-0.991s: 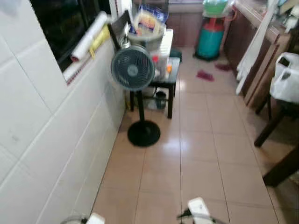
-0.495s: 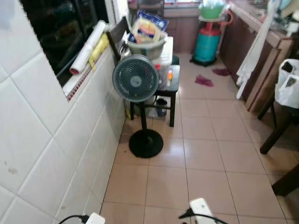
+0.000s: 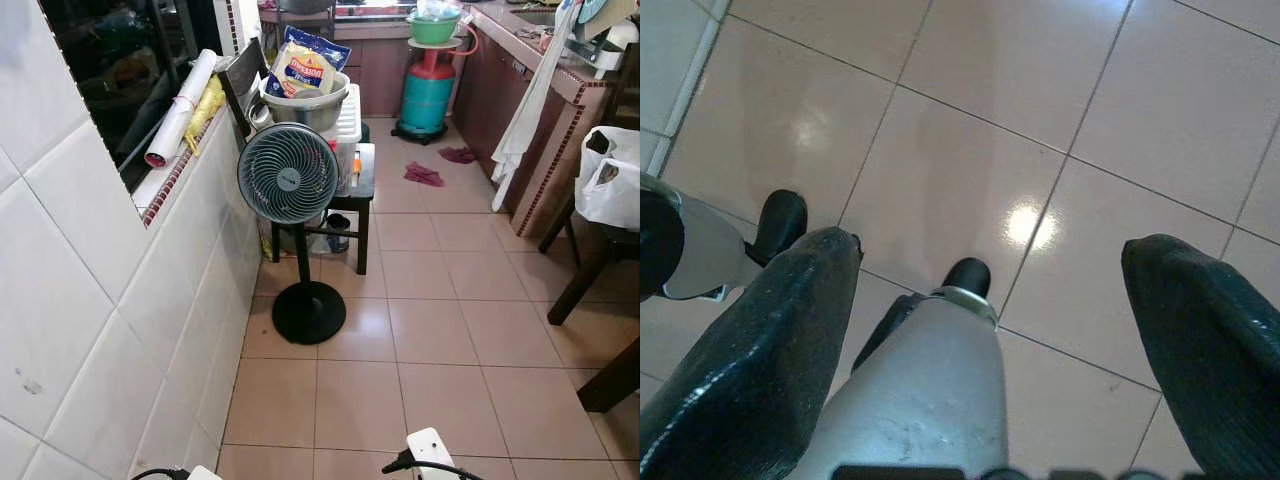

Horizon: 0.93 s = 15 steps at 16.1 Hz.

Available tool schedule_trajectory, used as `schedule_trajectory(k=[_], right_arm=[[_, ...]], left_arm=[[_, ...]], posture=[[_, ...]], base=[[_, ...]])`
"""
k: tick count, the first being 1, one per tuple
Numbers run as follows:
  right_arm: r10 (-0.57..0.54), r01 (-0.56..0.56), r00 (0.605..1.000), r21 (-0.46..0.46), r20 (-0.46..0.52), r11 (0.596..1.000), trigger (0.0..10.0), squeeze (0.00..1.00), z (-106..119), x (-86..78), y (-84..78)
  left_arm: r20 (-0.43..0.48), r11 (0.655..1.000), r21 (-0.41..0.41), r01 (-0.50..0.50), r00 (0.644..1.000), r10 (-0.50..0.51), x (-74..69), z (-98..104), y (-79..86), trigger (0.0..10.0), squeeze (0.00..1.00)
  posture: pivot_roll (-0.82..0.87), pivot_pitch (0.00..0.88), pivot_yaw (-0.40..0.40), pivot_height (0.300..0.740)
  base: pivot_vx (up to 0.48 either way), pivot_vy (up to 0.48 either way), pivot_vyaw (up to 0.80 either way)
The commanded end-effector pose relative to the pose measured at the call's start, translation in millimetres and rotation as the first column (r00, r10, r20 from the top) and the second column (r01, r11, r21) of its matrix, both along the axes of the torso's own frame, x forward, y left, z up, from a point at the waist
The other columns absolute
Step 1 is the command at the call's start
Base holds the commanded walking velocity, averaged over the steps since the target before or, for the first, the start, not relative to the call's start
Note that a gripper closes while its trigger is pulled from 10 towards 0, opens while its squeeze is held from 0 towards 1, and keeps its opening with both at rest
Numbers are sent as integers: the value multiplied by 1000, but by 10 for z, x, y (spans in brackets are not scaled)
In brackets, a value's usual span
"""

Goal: Setting the table

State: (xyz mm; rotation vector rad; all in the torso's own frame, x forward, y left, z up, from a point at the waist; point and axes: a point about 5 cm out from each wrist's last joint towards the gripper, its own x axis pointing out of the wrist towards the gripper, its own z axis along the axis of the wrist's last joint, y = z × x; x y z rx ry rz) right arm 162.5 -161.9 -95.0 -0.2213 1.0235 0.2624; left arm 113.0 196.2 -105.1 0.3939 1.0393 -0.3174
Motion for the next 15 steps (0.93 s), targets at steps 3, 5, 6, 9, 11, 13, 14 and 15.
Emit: schedule_trajectory(k=[3, 5, 6, 9, 11, 13, 14, 15], right_arm=[[1, -1, 1000, -10, 4, 1000, 10000, 0, 11, 27, -10], [0, 0, 1000, -10, 4, 1000, 10000, 0, 11, 28, -8], [-5, 5, 1000, -11, 4, 1000, 10000, 0, 10, 26, -10], [-13, 13, 1000, -10, 5, 1000, 10000, 0, 10, 26, -11], [-17, 17, 1000, -9, 5, 1000, 10000, 0, 9, 25, -9], [-19, 19, 1000, -7, 4, 1000, 10000, 0, 9, 25, -11], [-19, 19, 1000, -7, 4, 1000, 10000, 0, 10, 26, -12], [-21, 21, 1000, -7, 4, 1000, 10000, 0, 11, 29, -17]], left_arm=[[-22, 999, -39, 36, 999, -37, -35, -26, -130, 10000, 0], [-25, 999, -40, 35, 999, -36, -35, -27, -130, 10000, 0], [-26, 999, -41, 36, 999, -37, -38, -27, -130, 10000, 0], [-29, 998, -41, 38, 999, -40, -40, -28, -129, 10000, 0], [-30, 998, -42, 42, 999, -43, -43, -29, -132, 10000, 0], [-31, 998, -42, 45, 998, -46, -42, -30, -137, 10000, 0], [-31, 998, -42, 45, 998, -46, -41, -30, -139, 10000, 0], [-30, 998, -44, 43, 999, -45, -38, -29, -144, 10000, 0]], posture=[[-52, 0, 23, 740], [-52, 0, 24, 740], [-53, 0, 25, 740], [-54, 0, 29, 740], [-57, 0, 32, 740], [-58, 0, 30, 740], [-58, 0, 30, 740], [-59, 0, 30, 740]], base=[[0, -210, 0], [0, -341, 0], [0, -349, 0], [0, -372, 0], [0, -414, 0], [0, -472, 0], [0, -472, 0], [0, -472, 0]])
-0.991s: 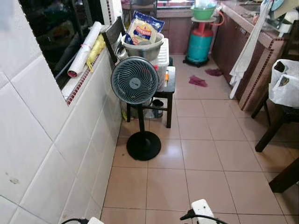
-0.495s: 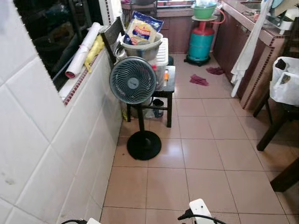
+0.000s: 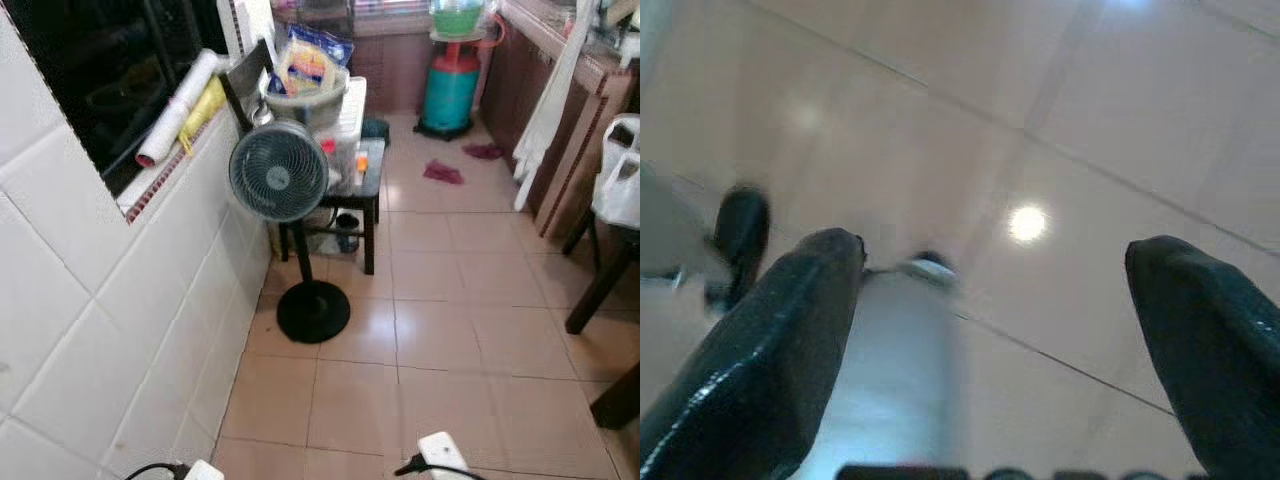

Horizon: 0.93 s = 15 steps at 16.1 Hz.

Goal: Setting the table

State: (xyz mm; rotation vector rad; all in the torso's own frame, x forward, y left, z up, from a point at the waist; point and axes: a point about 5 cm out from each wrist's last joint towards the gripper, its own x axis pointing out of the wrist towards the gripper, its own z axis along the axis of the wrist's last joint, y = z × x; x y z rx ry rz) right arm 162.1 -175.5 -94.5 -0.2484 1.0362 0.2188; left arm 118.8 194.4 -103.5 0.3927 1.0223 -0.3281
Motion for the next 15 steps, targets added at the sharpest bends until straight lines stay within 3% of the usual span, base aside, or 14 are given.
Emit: schedule_trajectory(k=[1, 4, 6, 9, 10, 13, 15], right_arm=[[1, -2, 1000, 36, 9, 999, 10000, 0, 7, 35, 116], [-4, 4, 1000, 35, 8, 999, 10000, 0, 8, 39, 107], [-11, 11, 1000, 36, 9, 999, 10000, 0, 9, 40, 100], [-40, 40, 999, 45, 5, 998, 10000, 0, 4, 28, 88], [-63, 63, 998, 52, 1, 997, 10000, 0, 0, 19, 80], [-72, 72, 997, 56, -2, 996, 10000, 0, -1, 12, 68], [-79, 79, 997, 60, -7, 995, 10000, 0, -3, 8, 65]], left_arm=[[-44, 999, -36, 33, 998, -35, -93, -45, -130, 10000, 0], [-40, 999, -35, 40, 998, -42, -83, -43, -142, 10000, 0], [-17, 999, -11, 41, 999, -41, -67, -37, -136, 10000, 0], [35, 999, 5, -53, 998, 53, -68, -28, -113, 10000, 0], [43, 991, -26, -132, 990, 133, -85, -29, -114, 10000, 0], [48, 989, -18, -146, 988, 146, -92, -32, -119, 10000, 0], [44, 990, -8, -143, 989, 143, -95, -36, -120, 10000, 0]], posture=[[-60, 0, 31, 740], [-66, 0, 34, 740], [-68, 0, 35, 740], [-72, 0, 31, 740], [-72, 0, 28, 740], [-74, 0, 23, 740], [-77, 0, 21, 740]], base=[[0, -461, 0], [0, -416, 0], [0, 0, 0], [0, 0, 0], [0, 0, 0], [0, 0, 0], [0, 0, -663]])
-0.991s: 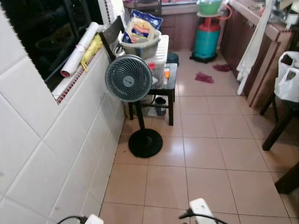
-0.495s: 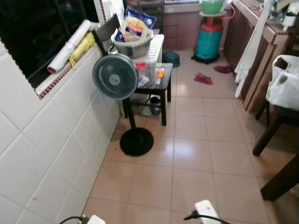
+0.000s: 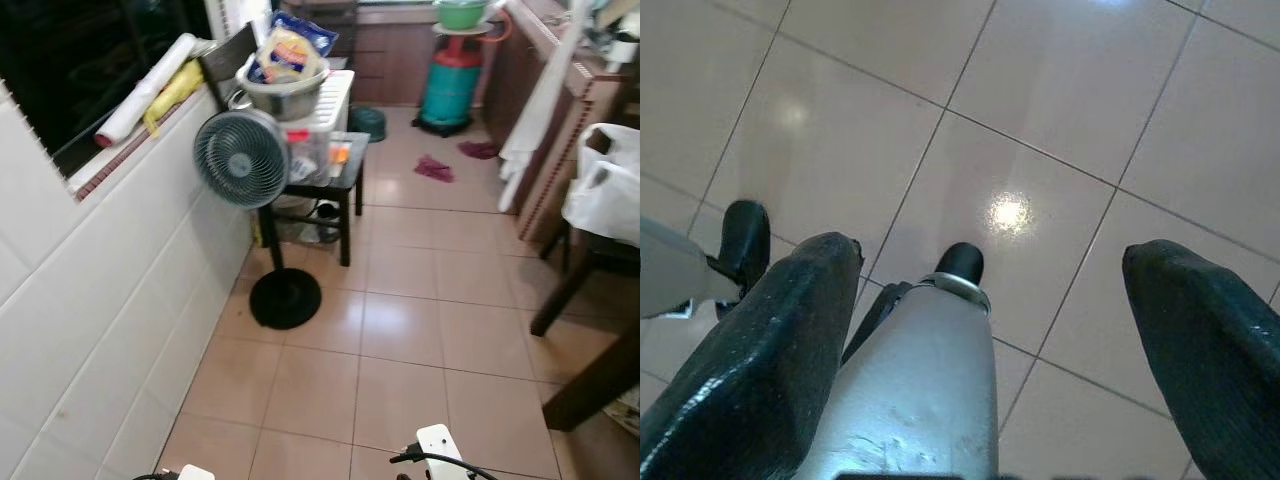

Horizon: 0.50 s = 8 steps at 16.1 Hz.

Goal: Setting the table

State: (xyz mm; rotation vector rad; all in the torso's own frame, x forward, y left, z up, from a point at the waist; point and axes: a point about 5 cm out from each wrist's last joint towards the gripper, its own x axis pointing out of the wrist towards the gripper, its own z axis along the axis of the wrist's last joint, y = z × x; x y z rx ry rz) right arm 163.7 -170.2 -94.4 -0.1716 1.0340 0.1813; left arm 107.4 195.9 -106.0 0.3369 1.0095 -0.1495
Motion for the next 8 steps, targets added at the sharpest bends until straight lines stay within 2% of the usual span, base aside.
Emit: schedule_trajectory(k=[1, 3, 8], right_arm=[[-14, 14, 1000, 14, -6, 1000, 10000, 0, -4, -5, 11], [-14, 14, 1000, 12, -4, 1000, 10000, 0, -2, -1, 11], [-29, 30, 1000, 19, -6, 999, 10000, 0, -1, 4, 17]], left_arm=[[-1, 999, -34, 28, 1000, -28, 19, -12, -134, 10000, 0], [-5, 1000, -13, 25, 1000, -25, 19, -14, -122, 10000, 0], [17, 999, -27, -45, 999, 46, 21, -7, -108, 10000, 0]], posture=[[-79, 0, 21, 740], [-81, 0, 25, 740], [-80, 0, 32, 740]], base=[[0, 0, -781], [0, 0, -781], [0, 0, -781]])
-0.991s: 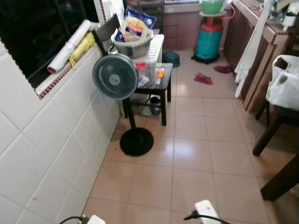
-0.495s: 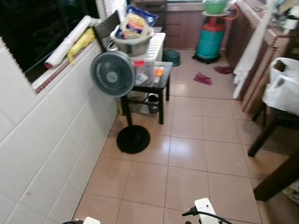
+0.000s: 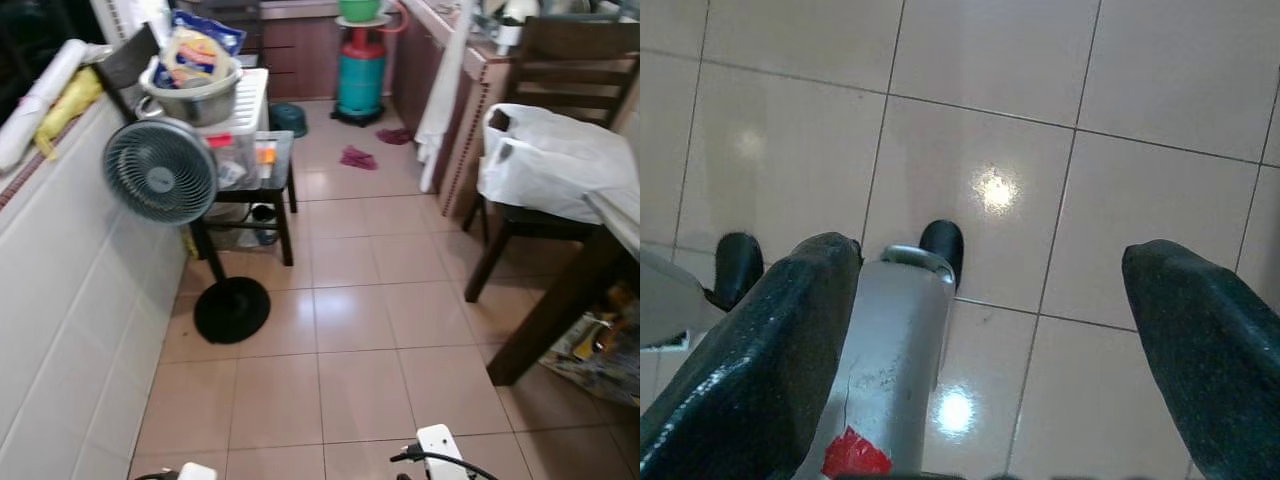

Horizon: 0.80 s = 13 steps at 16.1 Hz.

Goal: Setting the table

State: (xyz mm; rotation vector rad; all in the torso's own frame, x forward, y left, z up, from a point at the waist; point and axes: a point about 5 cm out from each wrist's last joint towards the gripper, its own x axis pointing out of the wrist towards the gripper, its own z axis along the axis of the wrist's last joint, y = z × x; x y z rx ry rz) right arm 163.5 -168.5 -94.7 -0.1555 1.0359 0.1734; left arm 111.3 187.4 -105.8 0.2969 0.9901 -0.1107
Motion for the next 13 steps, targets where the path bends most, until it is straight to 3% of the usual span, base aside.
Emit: schedule_trajectory(k=[1, 3, 8, 9, 10, 13], right_arm=[[-16, 17, 1000, 12, -4, 1000, 10000, 0, 3, 9, 3], [-14, 14, 1000, 15, -2, 1000, 10000, 0, 6, 17, 9], [-18, 18, 1000, 23, 9, 1000, 10000, 0, 11, 29, 28], [-42, 41, 999, 36, 19, 998, 10000, 0, 12, 29, 39], [-72, 71, 997, 46, 29, 996, 10000, 0, 13, 28, 43], [-93, 90, 994, 61, 50, 994, 10000, 0, 19, 37, 73]], left_arm=[[6, 1000, 1, 14, 1000, -14, -4, -1, -21, 10000, 0], [5, 999, 12, 39, 999, -39, 11, 3, -19, 10000, 0], [40, 1000, -1, -20, 999, 20, 18, 18, 3, 10000, 0], [156, 999, -19, -36, 987, 38, 991, 368, -48, 10000, 0], [185, 998, -43, -51, 981, 58, 1200, 482, -85, 10000, 0], [201, 996, -72, -48, 978, 61, 1294, 534, -157, 10000, 0]], posture=[[-78, 0, 32, 740], [-77, 0, 33, 740], [-64, 0, 34, 740], [-57, 0, 32, 740], [-53, 0, 30, 740], [-50, 0, 37, 740]], base=[[0, 0, -781], [0, 0, -781], [0, 0, 0], [0, 0, 0], [0, 0, 0], [0, 0, 0]])
